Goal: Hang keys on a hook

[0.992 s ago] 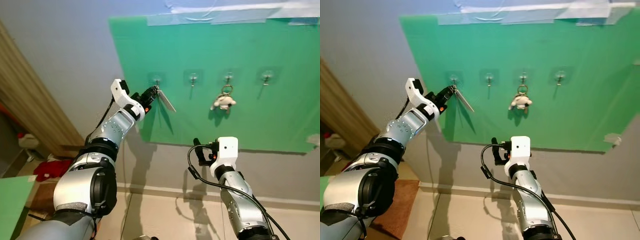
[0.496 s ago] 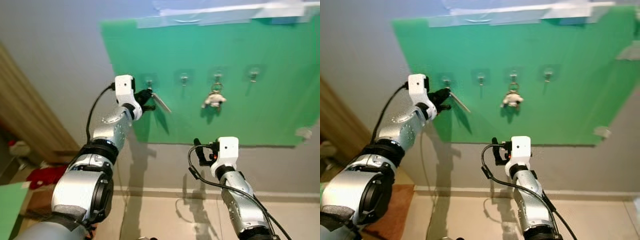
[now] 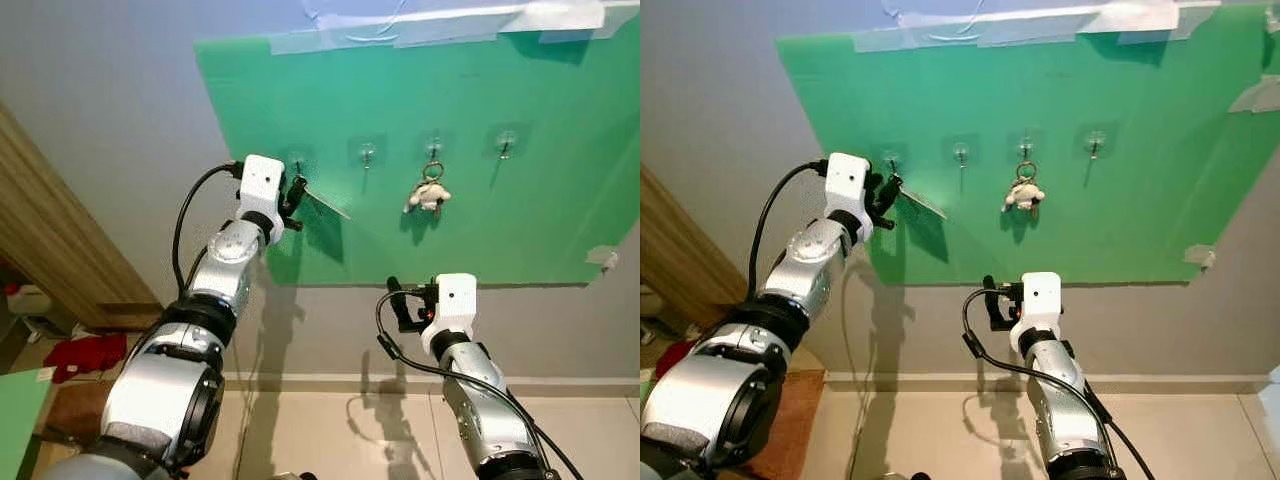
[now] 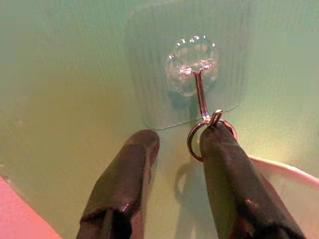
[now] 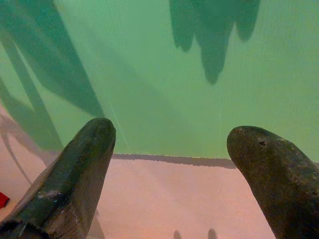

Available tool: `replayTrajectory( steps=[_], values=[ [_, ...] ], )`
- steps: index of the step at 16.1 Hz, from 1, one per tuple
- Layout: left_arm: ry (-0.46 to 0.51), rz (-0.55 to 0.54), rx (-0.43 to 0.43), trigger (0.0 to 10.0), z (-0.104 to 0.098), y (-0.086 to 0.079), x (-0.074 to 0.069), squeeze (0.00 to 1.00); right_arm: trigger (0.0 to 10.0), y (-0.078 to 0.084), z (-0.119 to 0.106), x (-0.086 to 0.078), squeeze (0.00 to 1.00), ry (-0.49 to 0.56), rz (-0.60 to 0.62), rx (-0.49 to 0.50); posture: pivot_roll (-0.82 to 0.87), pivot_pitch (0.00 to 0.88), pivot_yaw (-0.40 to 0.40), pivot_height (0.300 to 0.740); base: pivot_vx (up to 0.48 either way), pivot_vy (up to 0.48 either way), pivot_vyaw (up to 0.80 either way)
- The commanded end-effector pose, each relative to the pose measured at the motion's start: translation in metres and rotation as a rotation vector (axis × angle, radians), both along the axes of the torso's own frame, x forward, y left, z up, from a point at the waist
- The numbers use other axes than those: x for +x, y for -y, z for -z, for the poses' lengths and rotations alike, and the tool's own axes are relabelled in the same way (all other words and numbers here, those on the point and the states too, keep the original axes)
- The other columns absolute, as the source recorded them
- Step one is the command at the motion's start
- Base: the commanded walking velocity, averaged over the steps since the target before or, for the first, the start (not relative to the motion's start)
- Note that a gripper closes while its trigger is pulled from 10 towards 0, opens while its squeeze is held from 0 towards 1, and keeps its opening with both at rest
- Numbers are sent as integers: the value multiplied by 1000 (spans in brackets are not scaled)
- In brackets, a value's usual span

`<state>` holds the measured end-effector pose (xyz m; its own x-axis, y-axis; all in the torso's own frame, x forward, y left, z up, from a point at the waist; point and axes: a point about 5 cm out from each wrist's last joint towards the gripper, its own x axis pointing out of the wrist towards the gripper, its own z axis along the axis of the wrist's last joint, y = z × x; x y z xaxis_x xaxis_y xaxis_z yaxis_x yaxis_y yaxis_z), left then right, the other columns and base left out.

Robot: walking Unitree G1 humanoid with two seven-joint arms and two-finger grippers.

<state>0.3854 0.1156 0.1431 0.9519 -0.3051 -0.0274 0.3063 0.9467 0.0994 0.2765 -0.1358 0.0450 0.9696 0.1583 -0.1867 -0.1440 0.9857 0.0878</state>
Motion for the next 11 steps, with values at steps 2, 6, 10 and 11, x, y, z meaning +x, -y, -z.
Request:
replayTrajectory(
  steps=[2,6,10,11],
  values=[
    [-5,-42,55,10000,8,-13,-3,1000,10000,-8,0,2,0,-8,-31,-1,-57,0,151,740,0,0,0],
    [-7,-55,60,10000,10,-16,-4,1000,10000,-8,-1,4,0,-7,-37,-1,-53,0,144,740,0,0,0],
    [20,-83,76,10000,10,-22,-5,1000,10000,-8,-1,5,0,-8,-42,-4,-50,0,138,740,0,0,0],
    [30,-95,94,10000,11,-25,-6,1000,10000,-8,-1,5,0,-8,-42,-5,-48,0,137,740,0,0,0]
  ],
)
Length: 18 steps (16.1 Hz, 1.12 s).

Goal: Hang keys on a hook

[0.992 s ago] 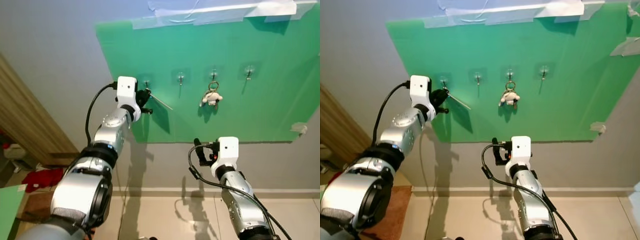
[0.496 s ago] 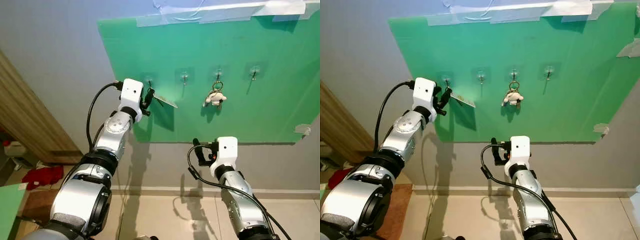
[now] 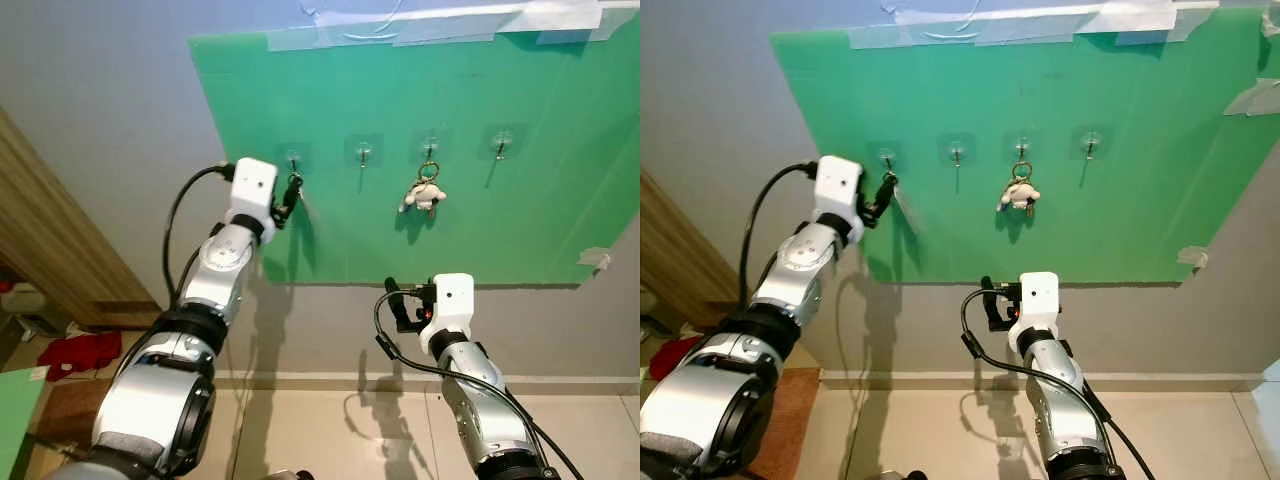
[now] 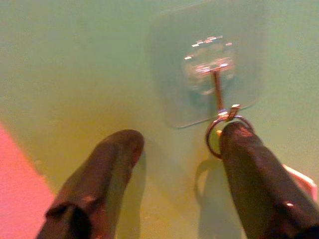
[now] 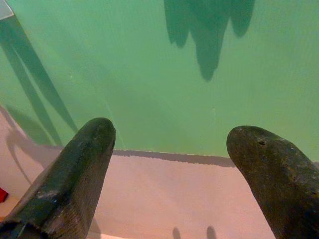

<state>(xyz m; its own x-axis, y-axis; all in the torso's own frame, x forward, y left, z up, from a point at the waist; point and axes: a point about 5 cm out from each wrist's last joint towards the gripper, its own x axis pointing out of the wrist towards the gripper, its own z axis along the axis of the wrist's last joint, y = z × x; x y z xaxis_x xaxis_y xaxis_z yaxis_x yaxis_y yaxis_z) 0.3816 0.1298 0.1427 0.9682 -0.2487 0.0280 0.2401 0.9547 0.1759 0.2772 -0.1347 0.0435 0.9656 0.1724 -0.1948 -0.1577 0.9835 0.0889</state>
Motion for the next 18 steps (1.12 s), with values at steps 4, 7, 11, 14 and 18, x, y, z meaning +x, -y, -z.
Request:
replayTrajectory(
  steps=[4,7,11,14,18],
  values=[
    [-37,-46,40,10000,11,-15,-5,1000,10000,-8,-2,3,0,-3,-34,-3,-39,0,135,740,0,0,0],
    [-45,-56,60,10000,13,-18,-8,1000,10000,-9,-1,4,0,-7,-42,-4,-30,0,129,740,0,0,0],
    [-60,-87,81,10000,20,-26,-15,0,10000,-10,-1,5,0,-9,-51,-4,-21,0,125,740,0,0,0],
    [-80,-97,79,10000,25,-31,-22,0,10000,-11,0,5,0,-12,-54,-2,-8,0,122,740,0,0,0],
    [-79,-74,49,10000,24,-17,-26,0,10000,-14,0,7,0,-14,-69,-1,-4,0,116,740,0,0,0]
  ],
)
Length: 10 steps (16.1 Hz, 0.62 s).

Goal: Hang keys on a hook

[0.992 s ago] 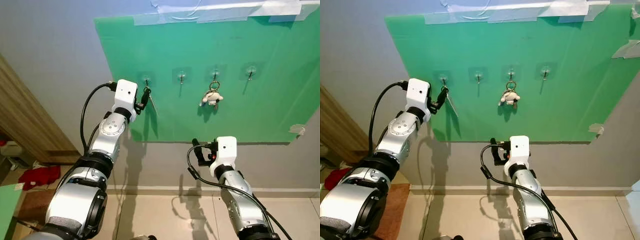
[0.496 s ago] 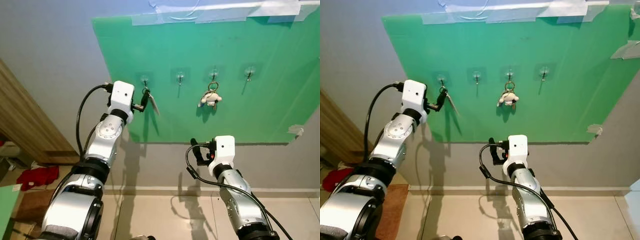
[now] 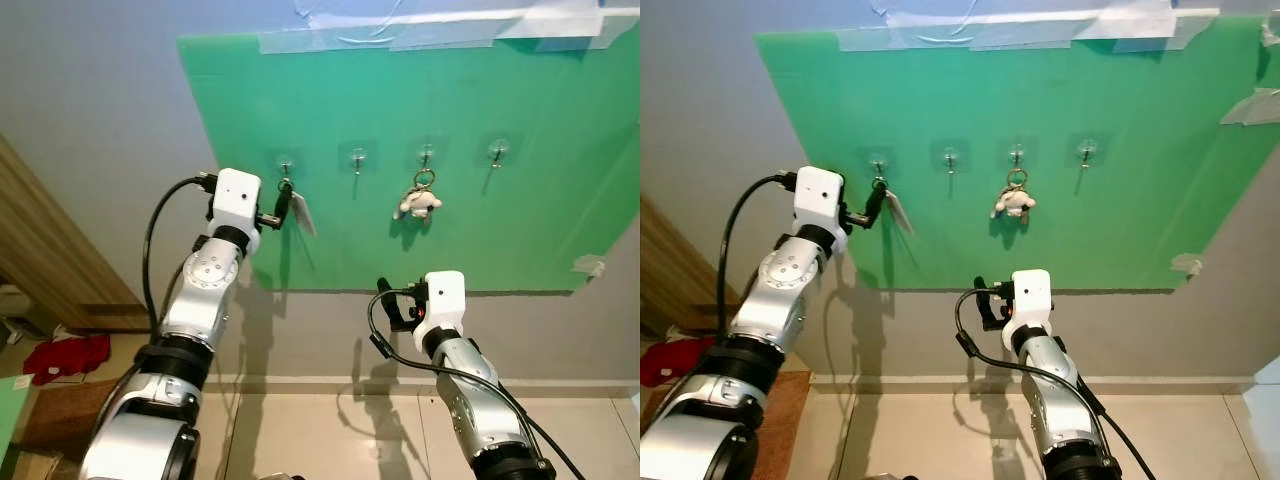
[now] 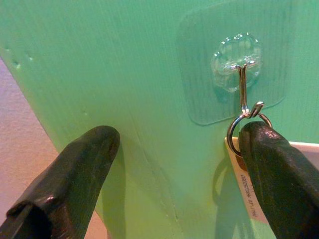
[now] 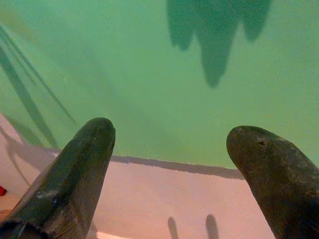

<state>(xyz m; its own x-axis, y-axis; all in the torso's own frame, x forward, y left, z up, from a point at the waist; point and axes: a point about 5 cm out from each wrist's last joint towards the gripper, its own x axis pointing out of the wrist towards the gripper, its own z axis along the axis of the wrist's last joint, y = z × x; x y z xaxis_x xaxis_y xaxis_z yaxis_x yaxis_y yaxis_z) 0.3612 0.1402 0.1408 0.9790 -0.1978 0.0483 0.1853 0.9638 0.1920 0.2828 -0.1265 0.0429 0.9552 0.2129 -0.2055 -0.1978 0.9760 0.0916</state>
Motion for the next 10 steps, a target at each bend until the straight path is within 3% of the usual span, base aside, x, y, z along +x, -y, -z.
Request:
replayTrajectory(
  steps=[1,7,10],
  values=[
    [-103,-25,36,10000,22,-7,-8,0,10000,-6,-1,2,0,-1,-27,-1,-4,0,118,740,0,0,0],
    [-152,-29,50,10000,34,-7,-33,0,10000,-7,2,0,0,-10,-22,5,9,0,121,740,0,0,0],
    [-148,-38,61,10000,32,-8,-39,0,10000,-8,2,1,0,-10,-26,7,17,0,113,740,0,0,0]
  ],
)
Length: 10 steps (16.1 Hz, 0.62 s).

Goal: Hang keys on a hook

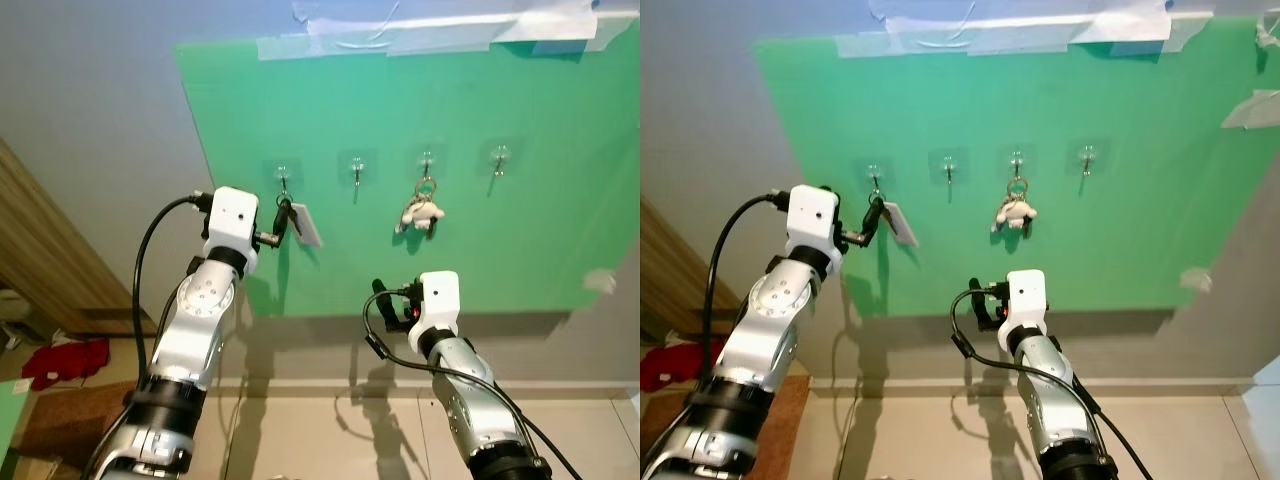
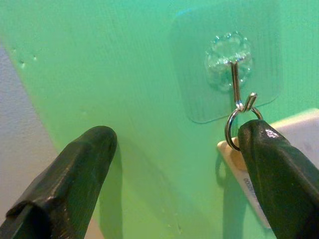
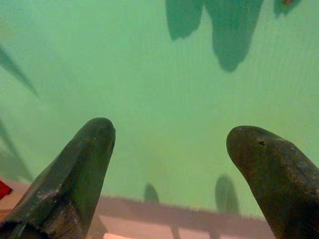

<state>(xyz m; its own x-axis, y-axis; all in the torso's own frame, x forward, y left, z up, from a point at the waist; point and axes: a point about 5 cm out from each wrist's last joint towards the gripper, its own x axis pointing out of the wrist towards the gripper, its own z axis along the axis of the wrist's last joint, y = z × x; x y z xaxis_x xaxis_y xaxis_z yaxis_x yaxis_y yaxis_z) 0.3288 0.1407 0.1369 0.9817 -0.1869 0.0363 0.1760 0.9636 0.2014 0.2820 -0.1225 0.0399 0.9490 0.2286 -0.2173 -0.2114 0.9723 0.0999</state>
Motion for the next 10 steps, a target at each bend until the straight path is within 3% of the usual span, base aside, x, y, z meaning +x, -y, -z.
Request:
replayTrajectory(
  steps=[1,8,10],
  values=[
    [-129,-33,59,10000,27,-9,-7,0,10000,-4,-2,3,0,4,-13,0,17,0,113,740,0,0,0],
    [-104,-39,65,10000,21,-13,-2,0,10000,-5,-2,4,0,9,-19,-6,12,0,106,740,0,0,0],
    [-35,-26,106,10000,14,-11,-5,0,10000,-3,-3,4,0,9,-16,-8,12,0,105,740,0,0,0]
  ],
)
